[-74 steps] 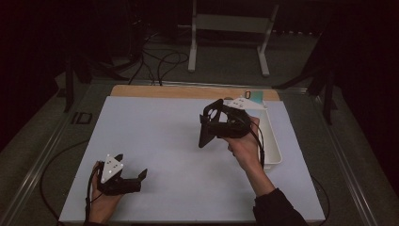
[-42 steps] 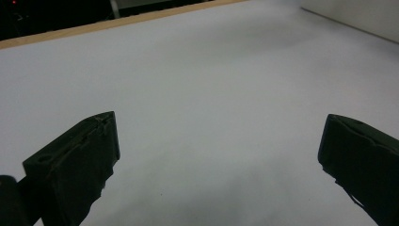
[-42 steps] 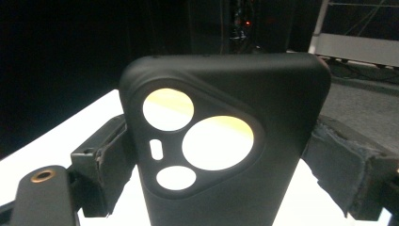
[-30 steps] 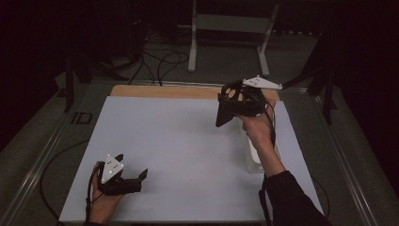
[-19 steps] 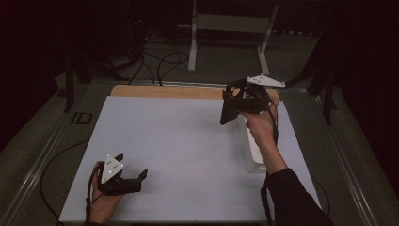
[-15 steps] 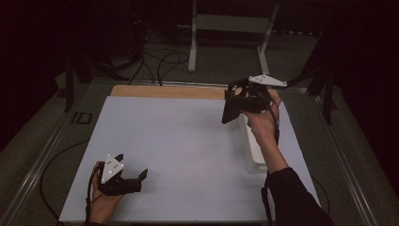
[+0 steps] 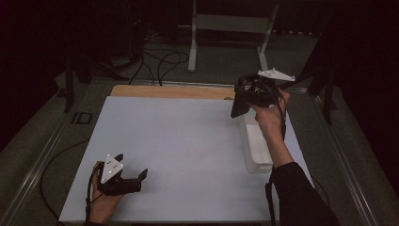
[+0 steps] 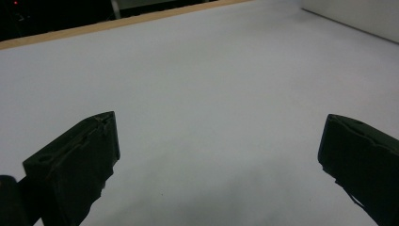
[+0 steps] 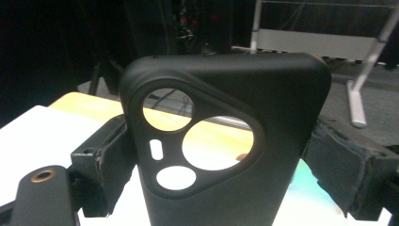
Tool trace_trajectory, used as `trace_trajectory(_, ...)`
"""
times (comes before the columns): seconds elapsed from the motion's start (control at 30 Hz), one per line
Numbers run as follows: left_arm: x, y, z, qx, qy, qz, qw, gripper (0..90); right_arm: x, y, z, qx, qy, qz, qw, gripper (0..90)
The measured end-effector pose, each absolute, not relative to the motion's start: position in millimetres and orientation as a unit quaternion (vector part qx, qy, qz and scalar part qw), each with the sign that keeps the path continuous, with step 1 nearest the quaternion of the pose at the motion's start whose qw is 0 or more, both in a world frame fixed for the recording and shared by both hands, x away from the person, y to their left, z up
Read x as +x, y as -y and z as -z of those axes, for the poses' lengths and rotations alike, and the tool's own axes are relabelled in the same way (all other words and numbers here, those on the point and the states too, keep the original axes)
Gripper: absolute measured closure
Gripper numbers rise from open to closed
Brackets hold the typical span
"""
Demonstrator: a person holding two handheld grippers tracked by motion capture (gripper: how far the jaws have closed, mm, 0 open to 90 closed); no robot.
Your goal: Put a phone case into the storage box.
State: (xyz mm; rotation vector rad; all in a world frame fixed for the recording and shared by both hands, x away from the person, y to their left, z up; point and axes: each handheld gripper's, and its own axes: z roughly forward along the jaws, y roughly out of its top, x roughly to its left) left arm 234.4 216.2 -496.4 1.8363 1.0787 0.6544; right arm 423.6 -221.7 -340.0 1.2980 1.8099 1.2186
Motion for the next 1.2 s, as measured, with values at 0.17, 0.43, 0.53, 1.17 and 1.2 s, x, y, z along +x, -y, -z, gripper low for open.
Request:
trace_trajectory(0.17,235,-216,496,0.739,-0.435,-0.263,0.441,0.1,431,234,343,0.509,-0.67,-0.448,0.302,13.6)
trace_trajectory(0.43,235,-215,497,0.74,-0.435,-0.262,0.441,0.1,443,261,358,0.551,-0.654,-0.409,0.318,13.5)
trace_trajectory(0.53,234,-216,497,0.739,-0.435,-0.262,0.442,0.1,444,262,363,0.554,-0.657,-0.398,0.323,13.5)
trace_trajectory(1.17,234,-218,497,0.738,-0.437,-0.262,0.442,0.1,475,258,425,0.604,-0.664,-0.323,0.301,13.1)
trace_trajectory(1.2,234,-218,497,0.739,-0.437,-0.262,0.441,0.1,476,258,425,0.605,-0.662,-0.323,0.302,13.0)
